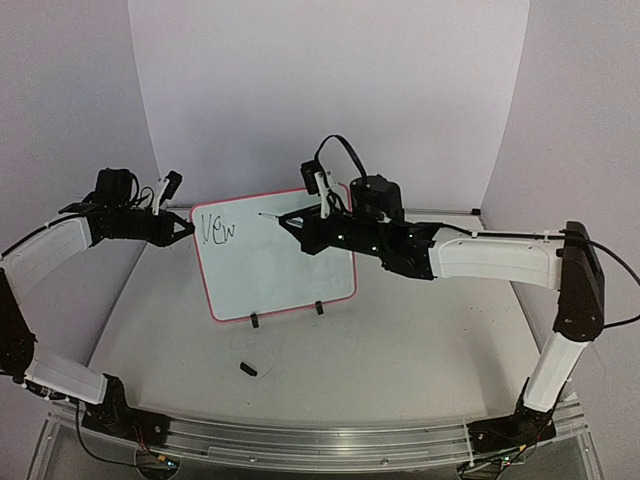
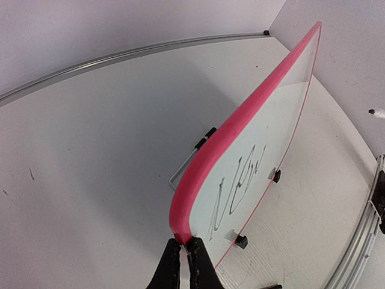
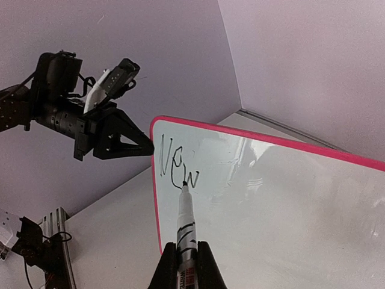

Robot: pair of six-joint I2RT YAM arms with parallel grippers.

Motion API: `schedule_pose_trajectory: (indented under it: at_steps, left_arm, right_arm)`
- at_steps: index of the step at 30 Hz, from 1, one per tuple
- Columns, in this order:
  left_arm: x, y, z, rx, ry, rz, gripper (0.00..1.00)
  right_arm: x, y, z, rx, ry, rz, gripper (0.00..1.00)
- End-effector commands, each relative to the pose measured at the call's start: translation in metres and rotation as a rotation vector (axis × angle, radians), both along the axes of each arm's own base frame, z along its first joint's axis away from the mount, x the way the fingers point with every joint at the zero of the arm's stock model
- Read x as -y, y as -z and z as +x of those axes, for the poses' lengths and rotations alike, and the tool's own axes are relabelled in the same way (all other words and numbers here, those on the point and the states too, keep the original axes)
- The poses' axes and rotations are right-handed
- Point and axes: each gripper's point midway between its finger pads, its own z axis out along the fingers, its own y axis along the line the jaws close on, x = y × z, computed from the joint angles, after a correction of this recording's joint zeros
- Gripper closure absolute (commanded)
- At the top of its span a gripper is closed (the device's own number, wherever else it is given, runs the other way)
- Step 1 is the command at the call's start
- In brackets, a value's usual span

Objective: Write a sentence on the whiteboard
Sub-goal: Write on the whiteboard with the whiteboard marker without the cap.

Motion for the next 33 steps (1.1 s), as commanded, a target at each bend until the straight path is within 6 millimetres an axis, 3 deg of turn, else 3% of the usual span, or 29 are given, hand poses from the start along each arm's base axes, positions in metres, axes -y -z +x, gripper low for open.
schedule_pose_trajectory:
  at_steps: [1, 26, 30, 33]
  left_arm:
    - [0.002, 0.008, -0.004, -0.017, 0.013, 0.039, 1.0]
    - [0.002, 0.012, -0.001, -0.027, 0.016, 0.046, 1.0]
    - [0.003, 0.012, -0.001, -0.028, 0.018, 0.045, 1.0]
    - [0.003, 0.012, -0.001, -0.029, 0.017, 0.046, 1.0]
  right_arm:
    - [-0.012, 0.0, 0.008, 0.021, 0.023, 0.003, 1.0]
    - [-0.025, 0.023, 0.065, 0.062, 0.233, -0.04, 1.0]
    - [-0.022, 0.025, 0.063, 0.061, 0.232, -0.044, 1.0]
    - [-0.019, 0.016, 0.053, 0.078, 0.196, -0.006, 1.0]
